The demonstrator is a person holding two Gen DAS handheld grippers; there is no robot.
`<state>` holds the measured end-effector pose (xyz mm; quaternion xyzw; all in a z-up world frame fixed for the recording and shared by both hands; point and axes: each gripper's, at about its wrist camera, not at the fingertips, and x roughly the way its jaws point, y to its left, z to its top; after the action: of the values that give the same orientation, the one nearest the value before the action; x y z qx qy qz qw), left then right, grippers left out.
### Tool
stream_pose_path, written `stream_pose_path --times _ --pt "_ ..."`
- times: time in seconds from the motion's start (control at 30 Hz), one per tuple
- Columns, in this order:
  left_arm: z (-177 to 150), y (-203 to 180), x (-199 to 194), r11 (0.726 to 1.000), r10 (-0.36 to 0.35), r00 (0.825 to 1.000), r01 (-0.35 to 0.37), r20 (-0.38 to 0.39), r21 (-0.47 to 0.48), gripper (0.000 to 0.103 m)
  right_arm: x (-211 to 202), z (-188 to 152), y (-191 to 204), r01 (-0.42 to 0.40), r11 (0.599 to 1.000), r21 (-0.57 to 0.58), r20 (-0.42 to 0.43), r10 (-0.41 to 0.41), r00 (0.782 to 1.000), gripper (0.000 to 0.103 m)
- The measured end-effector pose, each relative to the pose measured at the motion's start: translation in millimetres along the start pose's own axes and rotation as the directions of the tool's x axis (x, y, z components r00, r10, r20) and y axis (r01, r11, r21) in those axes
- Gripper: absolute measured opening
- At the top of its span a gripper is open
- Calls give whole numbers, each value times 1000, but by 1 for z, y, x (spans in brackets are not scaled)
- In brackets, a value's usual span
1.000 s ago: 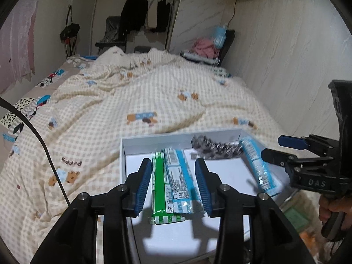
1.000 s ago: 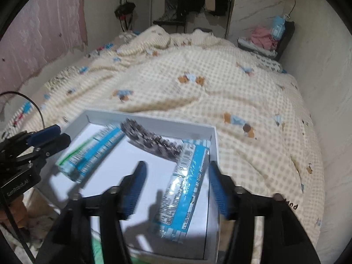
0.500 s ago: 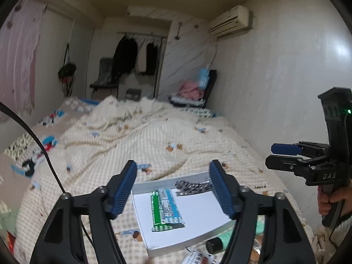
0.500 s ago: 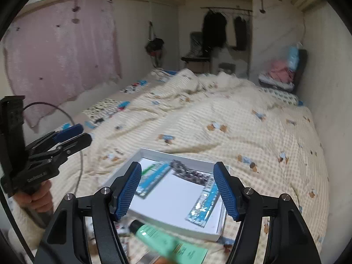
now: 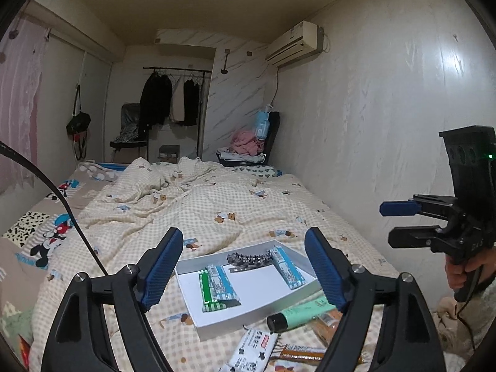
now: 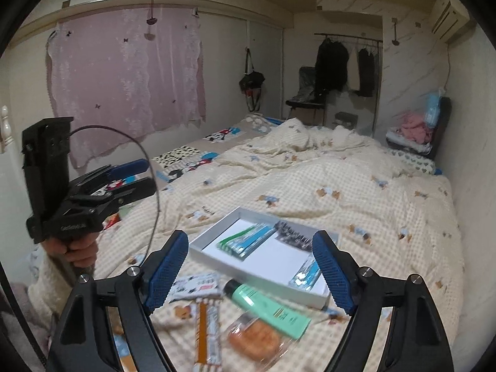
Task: Organize objects
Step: 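Lift both open tools away from the tray toward the remaining items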
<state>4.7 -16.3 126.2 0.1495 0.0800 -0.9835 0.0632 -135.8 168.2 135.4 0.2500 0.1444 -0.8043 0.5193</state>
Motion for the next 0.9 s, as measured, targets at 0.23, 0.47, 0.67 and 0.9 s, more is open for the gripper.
stream_pose_path --times 0.23,0.47,0.67,0.9 --pt "-30 -7 5 1000 -21 997 22 -70 11 84 5 -33 6 -28 1000 1 -41 28 999 83" --pt "-59 -16 3 995 -88 989 93 -123 36 84 17 -68 14 -48 999 3 -93 48 995 83" --pt "-75 -14 12 994 -92 983 101 -162 49 85 22 -89 14 -50 998 37 -109 53 993 83" --pt "-88 -5 29 998 -66 973 63 -223 -17 85 36 -102 17 -55 997 60 -121 62 991 83"
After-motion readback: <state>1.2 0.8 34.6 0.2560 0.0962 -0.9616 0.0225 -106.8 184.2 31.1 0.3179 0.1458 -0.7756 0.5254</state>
